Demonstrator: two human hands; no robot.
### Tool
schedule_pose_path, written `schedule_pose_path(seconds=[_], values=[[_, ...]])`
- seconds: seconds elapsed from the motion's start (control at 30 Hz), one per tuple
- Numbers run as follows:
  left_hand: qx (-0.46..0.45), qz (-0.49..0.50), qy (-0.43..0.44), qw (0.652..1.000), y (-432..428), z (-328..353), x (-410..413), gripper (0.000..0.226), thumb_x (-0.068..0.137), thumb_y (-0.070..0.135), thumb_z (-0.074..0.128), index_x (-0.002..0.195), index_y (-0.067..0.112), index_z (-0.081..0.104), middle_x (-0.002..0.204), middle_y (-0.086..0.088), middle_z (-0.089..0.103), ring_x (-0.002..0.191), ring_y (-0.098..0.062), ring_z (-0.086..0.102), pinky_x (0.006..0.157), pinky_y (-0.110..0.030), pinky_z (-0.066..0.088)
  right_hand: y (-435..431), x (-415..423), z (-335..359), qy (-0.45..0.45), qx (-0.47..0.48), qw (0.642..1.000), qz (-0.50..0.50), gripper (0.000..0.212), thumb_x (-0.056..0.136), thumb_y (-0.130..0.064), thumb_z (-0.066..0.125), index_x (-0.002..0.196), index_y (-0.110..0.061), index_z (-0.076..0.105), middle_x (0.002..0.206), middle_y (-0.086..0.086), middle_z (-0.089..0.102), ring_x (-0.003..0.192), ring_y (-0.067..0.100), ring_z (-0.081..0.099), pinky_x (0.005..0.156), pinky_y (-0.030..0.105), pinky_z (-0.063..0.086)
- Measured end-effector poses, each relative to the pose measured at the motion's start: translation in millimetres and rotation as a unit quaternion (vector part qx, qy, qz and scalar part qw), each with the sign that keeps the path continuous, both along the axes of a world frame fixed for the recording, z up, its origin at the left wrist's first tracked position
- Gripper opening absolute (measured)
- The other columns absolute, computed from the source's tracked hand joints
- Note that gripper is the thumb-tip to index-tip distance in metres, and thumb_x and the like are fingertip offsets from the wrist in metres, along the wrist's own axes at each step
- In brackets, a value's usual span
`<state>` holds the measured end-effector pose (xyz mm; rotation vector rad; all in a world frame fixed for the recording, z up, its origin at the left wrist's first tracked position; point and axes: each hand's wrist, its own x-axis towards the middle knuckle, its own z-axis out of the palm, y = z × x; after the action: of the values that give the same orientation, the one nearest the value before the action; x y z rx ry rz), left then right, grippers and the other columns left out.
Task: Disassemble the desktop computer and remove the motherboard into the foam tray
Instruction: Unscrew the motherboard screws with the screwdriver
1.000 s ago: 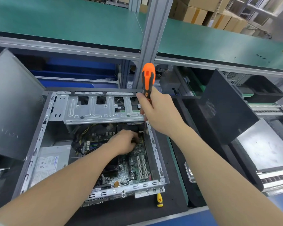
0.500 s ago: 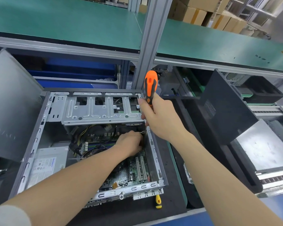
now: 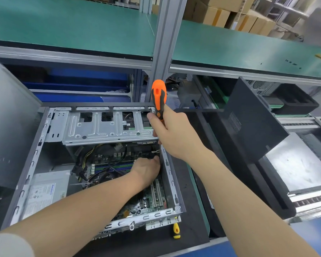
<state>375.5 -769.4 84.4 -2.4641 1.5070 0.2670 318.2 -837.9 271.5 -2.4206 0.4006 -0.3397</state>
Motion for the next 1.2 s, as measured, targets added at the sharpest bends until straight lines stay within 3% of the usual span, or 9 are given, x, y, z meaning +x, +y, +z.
schedule_pose_path(seconds=[0.17, 0.4, 0.53, 0.7, 0.87, 1.0, 1.2], values=[[-0.036, 0.036, 0.038, 0.998, 1.4, -2.5, 2.3, 0.062, 0.088, -0.005, 0.063, 0.143, 0.0, 0.035, 0.115, -0.012, 0.072, 0.099, -0.034, 0.073, 0.065, -0.036, 0.043, 1.1, 0.6, -0.1, 0.006, -0.005, 1.0, 0.002, 0.029, 0.106, -0.047, 0.045, 0.091, -0.022, 0.045, 0.074, 0.006, 0.068, 0.061, 0.026, 0.066, 0.065, 0.051, 0.057], [-0.061, 0.047, 0.08, 0.994, 4.0, -0.5, 3.8, 0.032, 0.097, 0.008, 0.051, 0.128, 0.004, 0.046, 0.114, -0.016, 0.069, 0.096, -0.038, 0.071, 0.064, -0.038, 0.045, 0.0, -0.5, -0.8, 0.013, 0.001, 1.0, 0.001, 0.029, 0.106, -0.048, 0.045, 0.092, -0.023, 0.048, 0.073, 0.003, 0.068, 0.061, 0.022, 0.067, 0.064, 0.05, 0.058], [-0.023, 0.037, 0.057, 0.997, 2.0, 1.7, 3.1, 0.038, 0.095, -0.001, 0.053, 0.132, 0.0, 0.046, 0.119, -0.016, 0.069, 0.1, -0.037, 0.072, 0.064, -0.038, 0.045, -0.2, -0.3, -0.9, 0.015, -0.002, 1.0, 0.0, 0.03, 0.106, -0.049, 0.045, 0.094, -0.023, 0.049, 0.074, 0.002, 0.068, 0.061, 0.021, 0.067, 0.064, 0.05, 0.059], [-0.029, 0.065, 0.109, 0.992, 0.1, 2.4, 6.1, 0.044, 0.095, -0.005, 0.051, 0.138, 0.001, 0.044, 0.122, -0.017, 0.066, 0.103, -0.038, 0.07, 0.067, -0.039, 0.046, -0.7, -1.0, -0.2, 0.015, -0.006, 1.0, -0.001, 0.03, 0.106, -0.049, 0.045, 0.093, -0.022, 0.049, 0.074, 0.002, 0.069, 0.06, 0.022, 0.067, 0.064, 0.05, 0.058], [-0.078, 0.137, 0.234, 0.959, 3.9, 13.2, 20.9, 0.039, 0.099, 0.004, 0.043, 0.138, 0.007, 0.048, 0.123, -0.02, 0.062, 0.103, -0.036, 0.066, 0.079, -0.043, 0.057, -1.3, -1.9, 1.4, 0.008, -0.001, 1.0, 0.005, 0.03, 0.106, -0.047, 0.046, 0.09, -0.022, 0.047, 0.075, 0.006, 0.069, 0.063, 0.026, 0.067, 0.065, 0.051, 0.057], [-0.075, 0.148, 0.229, 0.959, 11.6, 25.6, 36.4, 0.033, 0.101, 0.007, 0.047, 0.128, 0.018, 0.064, 0.125, -0.012, 0.065, 0.107, -0.032, 0.066, 0.09, -0.044, 0.059, -1.2, -0.4, 1.3, -0.005, -0.007, 1.0, 0.01, 0.029, 0.106, -0.046, 0.047, 0.09, -0.021, 0.047, 0.074, 0.006, 0.069, 0.062, 0.026, 0.066, 0.066, 0.051, 0.057], [-0.093, 0.185, 0.232, 0.95, 31.6, 26.3, 49.6, 0.027, 0.1, 0.011, 0.053, 0.122, 0.02, 0.066, 0.128, -0.008, 0.066, 0.118, -0.028, 0.062, 0.097, -0.038, 0.054, -0.4, 6.5, -4.2, 0.002, -0.022, 1.0, -0.002, 0.032, 0.106, -0.049, 0.045, 0.09, -0.022, 0.047, 0.074, 0.005, 0.069, 0.061, 0.025, 0.067, 0.063, 0.05, 0.057]])
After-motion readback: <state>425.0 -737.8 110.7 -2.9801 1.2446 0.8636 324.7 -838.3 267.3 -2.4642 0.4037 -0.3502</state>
